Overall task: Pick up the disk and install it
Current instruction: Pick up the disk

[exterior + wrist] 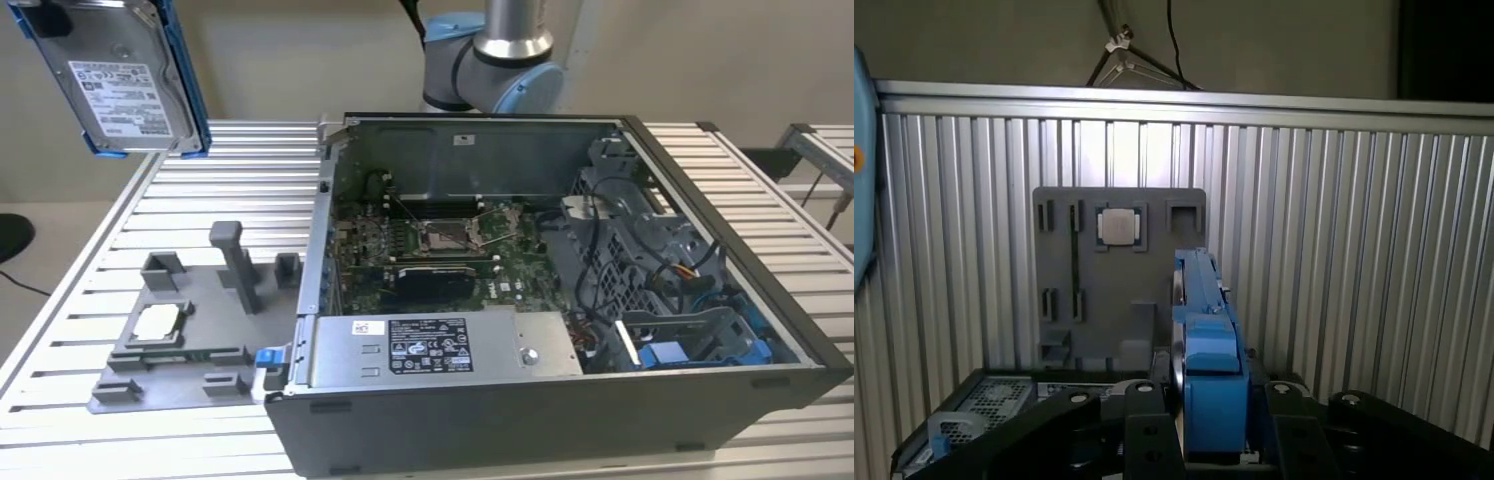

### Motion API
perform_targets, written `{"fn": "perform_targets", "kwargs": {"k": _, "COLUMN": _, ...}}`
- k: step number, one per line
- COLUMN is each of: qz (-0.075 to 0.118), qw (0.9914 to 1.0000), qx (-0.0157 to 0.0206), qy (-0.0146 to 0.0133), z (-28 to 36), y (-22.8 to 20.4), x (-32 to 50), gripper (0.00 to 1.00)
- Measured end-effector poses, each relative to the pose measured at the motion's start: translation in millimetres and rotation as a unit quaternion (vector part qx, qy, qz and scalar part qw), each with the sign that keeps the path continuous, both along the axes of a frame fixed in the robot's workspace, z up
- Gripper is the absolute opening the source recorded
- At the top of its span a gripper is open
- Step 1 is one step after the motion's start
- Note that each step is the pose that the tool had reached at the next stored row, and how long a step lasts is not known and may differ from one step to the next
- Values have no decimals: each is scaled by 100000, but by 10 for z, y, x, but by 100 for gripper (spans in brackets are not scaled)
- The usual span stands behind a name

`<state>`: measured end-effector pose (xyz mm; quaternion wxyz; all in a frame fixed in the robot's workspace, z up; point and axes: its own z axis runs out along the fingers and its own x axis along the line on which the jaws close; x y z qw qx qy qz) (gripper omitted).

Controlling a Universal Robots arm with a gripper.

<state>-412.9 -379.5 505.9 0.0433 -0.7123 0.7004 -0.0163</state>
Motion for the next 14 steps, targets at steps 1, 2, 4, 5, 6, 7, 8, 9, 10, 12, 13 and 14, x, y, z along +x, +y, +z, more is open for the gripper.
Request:
{"fn": "perform_targets", "kwargs": {"k": 1, "qz": -5, "qw": 100000, "qx": 3, "qy": 4, "z": 0, "y": 0, "x": 3, "gripper": 0}}
{"fn": "perform_targets", "kwargs": {"k": 2, "qz": 0, "qw": 100000, "qx": 3, "qy": 5, "z": 0, "y": 0, "x": 11, "gripper": 0}}
{"fn": "perform_targets", "kwargs": {"k": 4, "qz": -3, "qw": 100000, "qx": 1, "qy": 5, "z": 0, "y": 0, "x": 39, "gripper": 0}}
{"fn": "perform_targets", "kwargs": {"k": 5, "qz": -2, "qw": 100000, "qx": 1, "qy": 4, "z": 0, "y": 0, "x": 54, "gripper": 0}}
{"fn": "perform_targets", "kwargs": {"k": 6, "qz": 1, "qw": 100000, "qx": -1, "qy": 4, "z": 0, "y": 0, "x": 71, "gripper": 0}}
{"fn": "perform_targets", "kwargs": {"k": 7, "qz": -1, "qw": 100000, "qx": 1, "qy": 5, "z": 0, "y": 0, "x": 88, "gripper": 0}}
{"fn": "perform_targets", "kwargs": {"k": 8, "qz": -1, "qw": 100000, "qx": -2, "qy": 5, "z": 1, "y": 0, "x": 106, "gripper": 0}}
{"fn": "perform_targets", "kwargs": {"k": 9, "qz": -2, "qw": 100000, "qx": 2, "qy": 0, "z": 0, "y": 0, "x": 125, "gripper": 0}}
{"fn": "perform_targets", "kwargs": {"k": 10, "qz": 1, "qw": 100000, "qx": 0, "qy": 6, "z": 0, "y": 0, "x": 143, "gripper": 0}}
{"fn": "perform_targets", "kwargs": {"k": 12, "qz": -1, "qw": 100000, "qx": 2, "qy": 0, "z": 0, "y": 0, "x": 178, "gripper": 0}}
{"fn": "perform_targets", "kwargs": {"k": 13, "qz": -2, "qw": 100000, "qx": -2, "qy": 8, "z": 1, "y": 0, "x": 196, "gripper": 0}}
{"fn": "perform_targets", "kwargs": {"k": 14, "qz": -1, "qw": 100000, "qx": 2, "qy": 2, "z": 0, "y": 0, "x": 213, "gripper": 0}}
